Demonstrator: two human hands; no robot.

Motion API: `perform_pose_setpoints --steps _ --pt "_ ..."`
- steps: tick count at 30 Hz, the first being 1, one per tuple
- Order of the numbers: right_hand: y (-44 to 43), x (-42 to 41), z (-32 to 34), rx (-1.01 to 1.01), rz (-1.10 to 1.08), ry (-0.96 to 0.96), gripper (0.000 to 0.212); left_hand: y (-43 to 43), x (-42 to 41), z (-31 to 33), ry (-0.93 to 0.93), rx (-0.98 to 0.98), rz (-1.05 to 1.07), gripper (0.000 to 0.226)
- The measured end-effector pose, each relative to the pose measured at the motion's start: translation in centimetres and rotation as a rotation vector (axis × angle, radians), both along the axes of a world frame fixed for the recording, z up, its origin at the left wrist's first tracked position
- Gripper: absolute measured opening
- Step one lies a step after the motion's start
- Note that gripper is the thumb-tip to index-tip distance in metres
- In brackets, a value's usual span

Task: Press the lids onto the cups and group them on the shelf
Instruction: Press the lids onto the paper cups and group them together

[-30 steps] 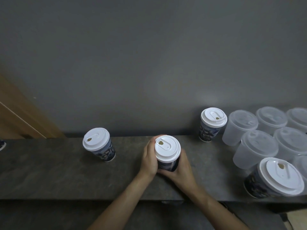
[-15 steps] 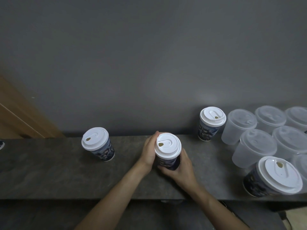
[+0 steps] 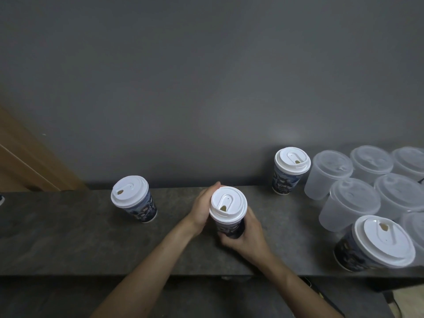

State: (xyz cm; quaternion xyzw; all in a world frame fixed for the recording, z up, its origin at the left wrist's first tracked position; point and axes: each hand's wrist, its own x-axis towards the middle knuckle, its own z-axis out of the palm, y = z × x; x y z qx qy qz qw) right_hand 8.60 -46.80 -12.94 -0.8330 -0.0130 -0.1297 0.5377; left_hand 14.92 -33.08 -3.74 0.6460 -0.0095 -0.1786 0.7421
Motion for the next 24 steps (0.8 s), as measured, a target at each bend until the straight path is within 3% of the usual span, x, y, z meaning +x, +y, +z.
perform_pose_setpoints --steps 6,11,18,24 --pt "0.3 0.2 -0.6 0.038 -0.055 0.026 0.085 -1.4 -1.6 -0.5 -0.049 0.048 0.246 0.043" --pt "-0.2 0.2 0.0 -0.015 0.012 0.007 0.076 0.0 0.0 -0.7 0.007 0.005 -0.059 0.049" --pt "0.3 0.4 -1.0 0.012 -0.013 0.059 0.098 -1.0 -2.0 -0.9 -0.019 0.032 0.188 0.043" --pt "-0.3 0.2 -0.2 -0.032 0.038 0.034 0.085 -0.2 -0.7 -0.6 0.045 0.009 -0.054 0.048"
